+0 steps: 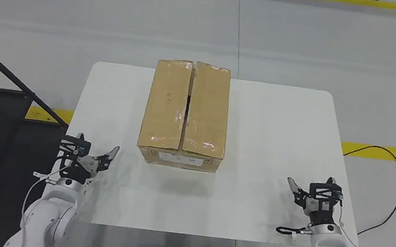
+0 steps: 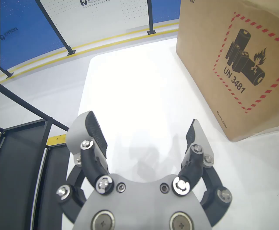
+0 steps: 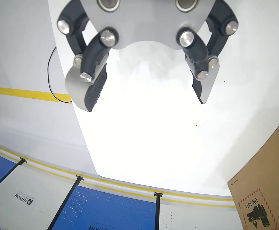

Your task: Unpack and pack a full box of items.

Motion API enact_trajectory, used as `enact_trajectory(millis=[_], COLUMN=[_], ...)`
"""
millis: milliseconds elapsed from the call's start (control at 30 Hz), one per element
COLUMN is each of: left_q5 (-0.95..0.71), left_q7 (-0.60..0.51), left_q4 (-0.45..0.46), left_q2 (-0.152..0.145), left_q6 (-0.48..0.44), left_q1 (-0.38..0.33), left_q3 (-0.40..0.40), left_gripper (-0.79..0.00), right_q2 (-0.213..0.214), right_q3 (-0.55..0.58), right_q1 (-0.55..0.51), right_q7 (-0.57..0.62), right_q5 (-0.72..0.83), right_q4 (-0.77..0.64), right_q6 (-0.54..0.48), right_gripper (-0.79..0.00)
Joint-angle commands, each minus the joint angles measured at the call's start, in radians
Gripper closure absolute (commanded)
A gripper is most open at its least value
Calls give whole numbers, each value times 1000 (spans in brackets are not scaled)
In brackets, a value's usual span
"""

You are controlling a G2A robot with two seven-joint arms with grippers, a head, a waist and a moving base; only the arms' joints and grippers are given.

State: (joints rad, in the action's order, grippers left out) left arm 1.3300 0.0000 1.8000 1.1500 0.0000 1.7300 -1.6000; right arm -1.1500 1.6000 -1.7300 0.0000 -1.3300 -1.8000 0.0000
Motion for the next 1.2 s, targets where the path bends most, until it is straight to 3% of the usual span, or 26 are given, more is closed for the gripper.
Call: enact_trajectory(millis=[0, 633, 1067, 1167], left_q5=[0, -2, -245, -289], left_q7=[0, 3, -14, -10], left_q4=[0, 2, 10, 1], left_q2=[0, 0, 10, 13], left_q6=[0, -9, -162, -163], left_q1=[0, -3, -106, -122], left_q3=[0, 2, 15, 15], left_gripper=[-784, -785, -785, -785], right_q2=[0, 0, -2, -3], right_q3=[0, 0, 6, 5], right_q1=[0, 2, -8, -17], right_q7=[0, -2, -80, -87], right_q5=[0, 2, 20, 14], right_q4=[0, -2, -164, -199], right_q6=[0, -2, -107, -123], right_gripper=[-784, -785, -785, -785])
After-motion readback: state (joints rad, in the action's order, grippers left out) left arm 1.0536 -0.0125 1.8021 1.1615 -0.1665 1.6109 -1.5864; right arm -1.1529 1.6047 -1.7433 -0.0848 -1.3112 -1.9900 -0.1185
